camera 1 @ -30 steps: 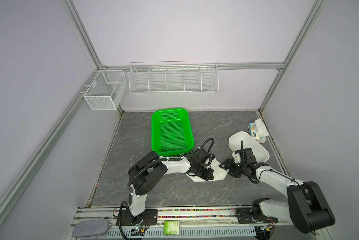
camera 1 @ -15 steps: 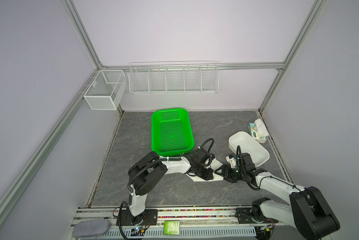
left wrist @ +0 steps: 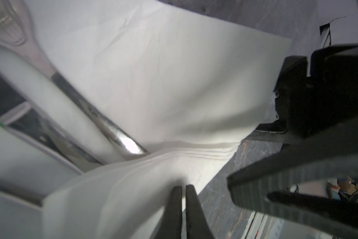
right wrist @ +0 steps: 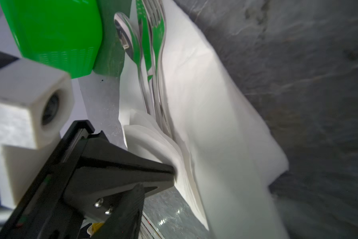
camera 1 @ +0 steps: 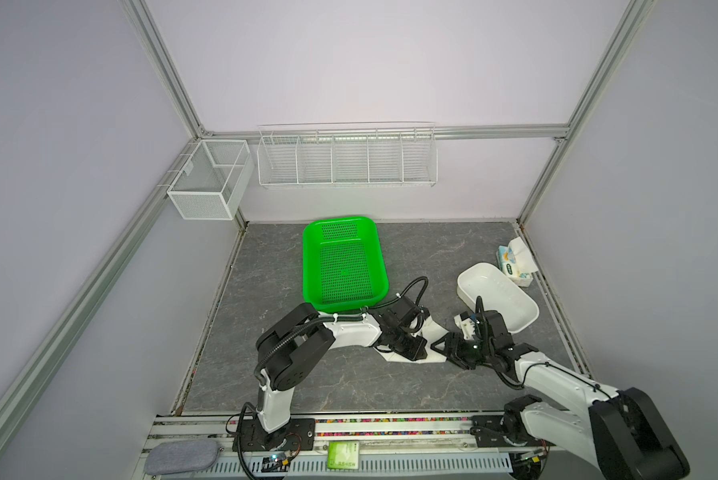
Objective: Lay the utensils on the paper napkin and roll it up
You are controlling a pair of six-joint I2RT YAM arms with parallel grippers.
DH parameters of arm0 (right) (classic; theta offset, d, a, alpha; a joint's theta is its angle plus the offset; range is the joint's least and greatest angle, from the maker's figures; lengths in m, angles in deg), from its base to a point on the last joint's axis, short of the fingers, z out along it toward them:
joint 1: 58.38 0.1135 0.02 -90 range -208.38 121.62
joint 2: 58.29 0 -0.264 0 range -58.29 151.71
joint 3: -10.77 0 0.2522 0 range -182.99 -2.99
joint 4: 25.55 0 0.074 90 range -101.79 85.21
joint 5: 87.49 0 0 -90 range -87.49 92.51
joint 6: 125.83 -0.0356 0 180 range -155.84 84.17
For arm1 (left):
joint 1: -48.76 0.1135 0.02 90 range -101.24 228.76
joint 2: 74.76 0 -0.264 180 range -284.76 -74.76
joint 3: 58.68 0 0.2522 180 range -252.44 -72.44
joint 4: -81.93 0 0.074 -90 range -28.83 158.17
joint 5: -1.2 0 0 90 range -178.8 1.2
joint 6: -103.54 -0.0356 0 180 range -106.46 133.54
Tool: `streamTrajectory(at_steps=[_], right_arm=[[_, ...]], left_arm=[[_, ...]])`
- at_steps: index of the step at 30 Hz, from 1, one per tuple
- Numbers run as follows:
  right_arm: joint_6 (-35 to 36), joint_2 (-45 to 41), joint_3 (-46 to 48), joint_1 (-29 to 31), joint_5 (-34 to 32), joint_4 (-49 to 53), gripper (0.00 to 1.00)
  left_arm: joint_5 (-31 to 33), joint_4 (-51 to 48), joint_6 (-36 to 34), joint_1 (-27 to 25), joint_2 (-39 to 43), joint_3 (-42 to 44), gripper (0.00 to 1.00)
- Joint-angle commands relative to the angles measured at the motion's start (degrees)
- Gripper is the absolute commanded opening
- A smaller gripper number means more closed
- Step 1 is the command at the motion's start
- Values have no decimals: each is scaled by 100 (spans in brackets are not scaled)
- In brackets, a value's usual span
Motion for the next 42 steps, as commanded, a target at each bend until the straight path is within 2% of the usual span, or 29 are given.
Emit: streamTrajectory(at_steps=[1,11,17,20,33,38,42], right_arm=[[-76,382,-313,-58,-160,-119,58],[77,969,-753,-342,-418,-283,58],[480,1310,-1082,-446,-75,-286,59],[500,1496,-1131,-450,172,-263,55],[942,540,-533,-399,394,578,52],[1010,576,-423,-329,498,508,51],[1027,770,-406,-257,434,372,45]], left_arm=[[26,28,-63,-32,8,52,9],[53,-28,-72,-21,43,51,9],[35,-24,-68,-12,18,44,9],[44,-48,-80,-12,28,25,9],[22,-34,-80,10,24,16,9],[0,-26,-74,5,11,25,9],[12,-17,-61,5,50,52,9]])
